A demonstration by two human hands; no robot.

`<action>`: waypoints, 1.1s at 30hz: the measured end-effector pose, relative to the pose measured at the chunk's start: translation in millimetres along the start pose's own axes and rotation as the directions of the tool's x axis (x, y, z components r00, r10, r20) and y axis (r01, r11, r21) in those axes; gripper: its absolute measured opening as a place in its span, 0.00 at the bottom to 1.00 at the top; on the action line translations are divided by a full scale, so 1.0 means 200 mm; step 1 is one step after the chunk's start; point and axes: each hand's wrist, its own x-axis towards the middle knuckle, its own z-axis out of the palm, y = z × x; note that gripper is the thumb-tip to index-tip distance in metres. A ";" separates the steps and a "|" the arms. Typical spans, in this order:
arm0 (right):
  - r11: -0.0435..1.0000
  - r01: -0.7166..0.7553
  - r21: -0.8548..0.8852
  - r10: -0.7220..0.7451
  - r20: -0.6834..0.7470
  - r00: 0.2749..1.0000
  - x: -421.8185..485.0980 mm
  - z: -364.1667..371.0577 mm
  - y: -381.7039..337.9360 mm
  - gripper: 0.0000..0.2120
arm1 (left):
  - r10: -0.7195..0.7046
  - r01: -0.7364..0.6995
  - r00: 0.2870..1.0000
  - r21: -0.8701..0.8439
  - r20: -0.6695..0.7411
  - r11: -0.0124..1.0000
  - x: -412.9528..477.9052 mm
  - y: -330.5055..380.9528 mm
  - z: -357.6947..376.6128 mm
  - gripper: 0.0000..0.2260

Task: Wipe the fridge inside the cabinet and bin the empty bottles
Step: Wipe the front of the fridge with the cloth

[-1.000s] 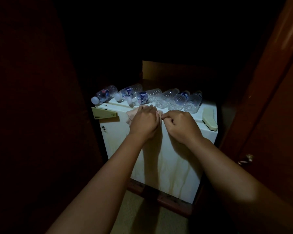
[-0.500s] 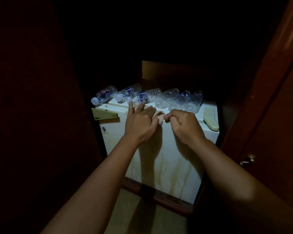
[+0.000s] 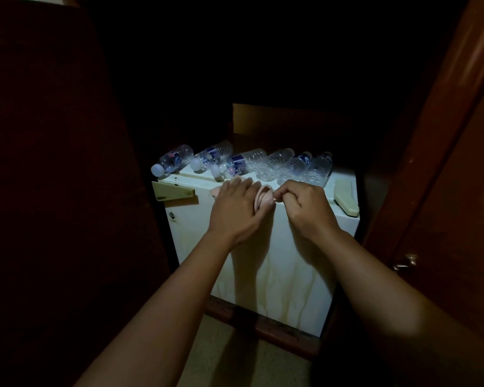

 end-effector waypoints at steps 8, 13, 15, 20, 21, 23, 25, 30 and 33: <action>1.000 -0.013 -0.005 0.013 -0.012 1.000 0.00 0.01 0.01 0.17 | 0.063 -0.063 0.998 0.007 -0.026 0.998 -0.07 -0.22 0.00 0.28; 0.999 -0.004 -0.032 0.003 -0.031 1.000 0.00 0.02 0.01 0.16 | -0.226 0.187 0.968 -0.292 -0.107 0.938 -0.04 -0.12 0.09 0.31; 0.999 -0.004 -0.041 0.003 -0.039 0.999 0.00 0.03 0.01 0.15 | -0.468 0.364 0.880 -0.522 -0.079 0.772 0.01 -0.05 0.10 0.34; 0.999 -0.004 -0.034 0.003 -0.033 0.999 0.01 0.03 0.01 0.16 | -0.462 0.346 0.868 -0.444 -0.182 0.827 0.00 0.02 0.13 0.17; 0.999 -0.003 -0.032 0.002 -0.028 1.000 0.01 0.03 0.01 0.16 | -0.439 0.334 0.873 -0.394 -0.213 0.856 -0.01 0.00 0.13 0.18; 1.000 0.010 -0.025 -0.010 -0.016 1.000 0.01 0.04 0.01 0.15 | -0.433 0.345 0.859 -0.316 -0.274 0.884 -0.03 -0.06 0.13 0.20; 0.997 0.060 -0.041 -0.061 -0.020 0.998 0.03 0.06 0.00 0.15 | -0.440 0.367 0.849 -0.270 -0.293 0.890 -0.05 -0.08 0.11 0.20; 0.978 0.152 -0.140 -0.145 0.057 0.988 0.19 0.13 -0.11 0.16 | -0.234 0.272 0.946 0.158 -0.225 0.949 -0.03 -0.12 0.07 0.25; 0.941 0.226 -0.252 -0.172 0.219 0.960 0.40 0.18 -0.18 0.19 | -0.239 0.281 0.955 0.291 -0.174 0.914 0.00 -0.23 0.02 0.28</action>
